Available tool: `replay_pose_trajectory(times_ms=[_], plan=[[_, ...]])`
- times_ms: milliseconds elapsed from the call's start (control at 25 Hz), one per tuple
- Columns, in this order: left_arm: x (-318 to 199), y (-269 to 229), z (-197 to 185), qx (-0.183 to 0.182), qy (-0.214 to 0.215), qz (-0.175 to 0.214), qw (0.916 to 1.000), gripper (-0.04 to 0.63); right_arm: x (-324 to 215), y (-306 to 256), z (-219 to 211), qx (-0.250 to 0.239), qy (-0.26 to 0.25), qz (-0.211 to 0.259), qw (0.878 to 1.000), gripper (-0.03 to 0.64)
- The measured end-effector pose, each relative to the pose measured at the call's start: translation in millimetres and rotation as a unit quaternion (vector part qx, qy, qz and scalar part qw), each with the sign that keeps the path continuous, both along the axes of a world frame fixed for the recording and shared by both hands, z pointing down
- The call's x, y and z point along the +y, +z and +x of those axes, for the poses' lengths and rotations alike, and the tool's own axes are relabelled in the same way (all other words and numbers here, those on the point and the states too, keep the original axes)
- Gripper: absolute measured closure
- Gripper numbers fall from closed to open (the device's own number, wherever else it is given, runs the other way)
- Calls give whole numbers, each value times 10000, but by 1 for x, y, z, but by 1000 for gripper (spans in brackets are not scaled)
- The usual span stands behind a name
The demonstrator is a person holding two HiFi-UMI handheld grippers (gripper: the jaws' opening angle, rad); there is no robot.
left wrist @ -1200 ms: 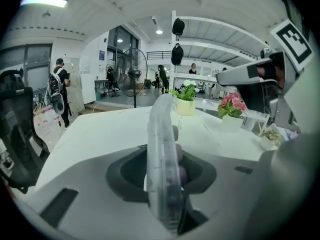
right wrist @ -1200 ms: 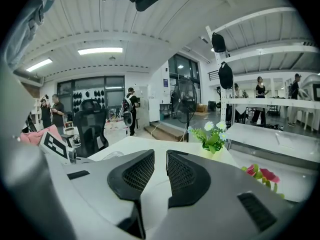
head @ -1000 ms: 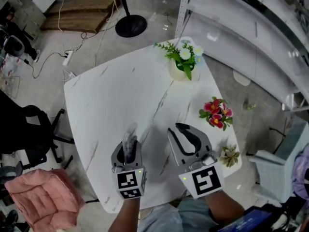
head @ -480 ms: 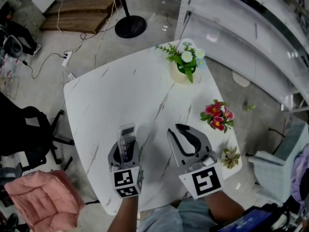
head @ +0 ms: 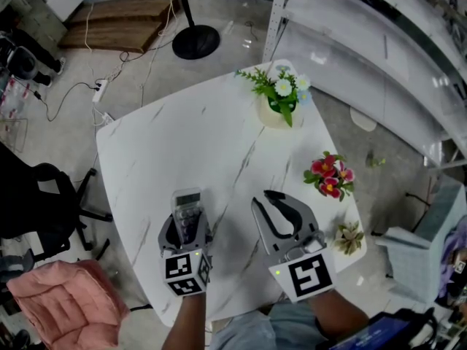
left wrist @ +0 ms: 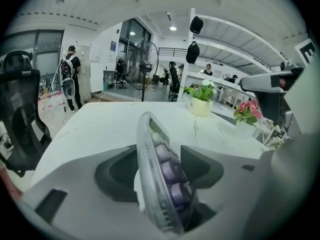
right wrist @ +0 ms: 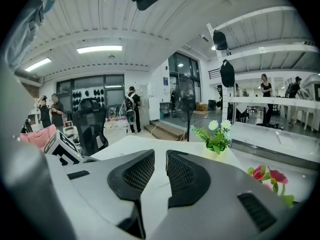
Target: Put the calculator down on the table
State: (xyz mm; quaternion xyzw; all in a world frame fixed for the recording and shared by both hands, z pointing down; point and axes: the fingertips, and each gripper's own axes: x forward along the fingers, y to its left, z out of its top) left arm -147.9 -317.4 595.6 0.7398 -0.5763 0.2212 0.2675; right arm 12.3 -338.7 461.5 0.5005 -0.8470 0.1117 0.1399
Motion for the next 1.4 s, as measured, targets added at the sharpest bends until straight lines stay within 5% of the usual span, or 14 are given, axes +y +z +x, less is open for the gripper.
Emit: replay_pose_trajectory(times_ms=[480,800,1040,1400], plan=[[7,8,-23,-153,-230,69,9996,295,2,-3,-7,-7,27,47,10000,526],[19,-50,-49,-116,-423,794,9959,342,13,-17,-33,-123,-119,258,9995,526],[33,-155,-72,0,-632,1988,9780,406,29,-66,-56,-290,-170,815,9961,529],[75,-293,-103,-224,-791,3462,9345,527,57,-157,-84,-493,-263,1866,9808,585]])
